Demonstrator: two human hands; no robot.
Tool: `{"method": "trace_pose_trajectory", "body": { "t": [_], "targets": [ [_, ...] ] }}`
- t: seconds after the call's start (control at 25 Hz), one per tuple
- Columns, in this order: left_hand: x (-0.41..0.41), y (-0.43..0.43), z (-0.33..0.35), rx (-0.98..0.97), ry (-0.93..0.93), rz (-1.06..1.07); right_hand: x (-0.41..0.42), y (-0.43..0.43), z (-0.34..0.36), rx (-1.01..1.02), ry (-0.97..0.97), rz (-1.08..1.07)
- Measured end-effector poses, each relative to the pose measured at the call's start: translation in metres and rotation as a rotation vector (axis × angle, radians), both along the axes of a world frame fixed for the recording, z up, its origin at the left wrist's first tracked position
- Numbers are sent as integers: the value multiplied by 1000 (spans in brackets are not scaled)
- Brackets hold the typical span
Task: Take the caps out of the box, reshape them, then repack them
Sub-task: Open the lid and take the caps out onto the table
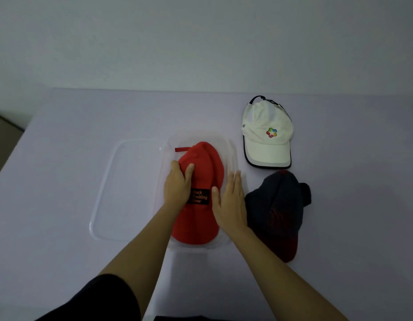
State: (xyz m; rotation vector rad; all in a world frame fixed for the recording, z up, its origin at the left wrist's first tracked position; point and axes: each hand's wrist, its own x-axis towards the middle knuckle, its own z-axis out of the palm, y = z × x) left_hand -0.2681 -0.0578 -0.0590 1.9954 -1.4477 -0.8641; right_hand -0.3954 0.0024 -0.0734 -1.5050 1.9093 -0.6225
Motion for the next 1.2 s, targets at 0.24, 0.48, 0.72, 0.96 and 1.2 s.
{"method": "trace_pose_trajectory", "body": {
  "t": [0.24,0.48,0.72,0.96,1.2],
  "targets": [
    [0,6,58,-241,-40,-14,6,-1,35,-113,-143,-5],
    [-51,-1,135,-500,97,-170,-32,-6,81,-244,-497,-215],
    [-195,-7,159,-614,234,-368,-171,3,98,-451,-497,-386],
    [-370,-19,72,-366,170,-514,-335,11,23,-224,-254,-545],
    [-407,-7,-16,-87,69,-495,-370,18,-46,178,-30,-510]
  ]
}}
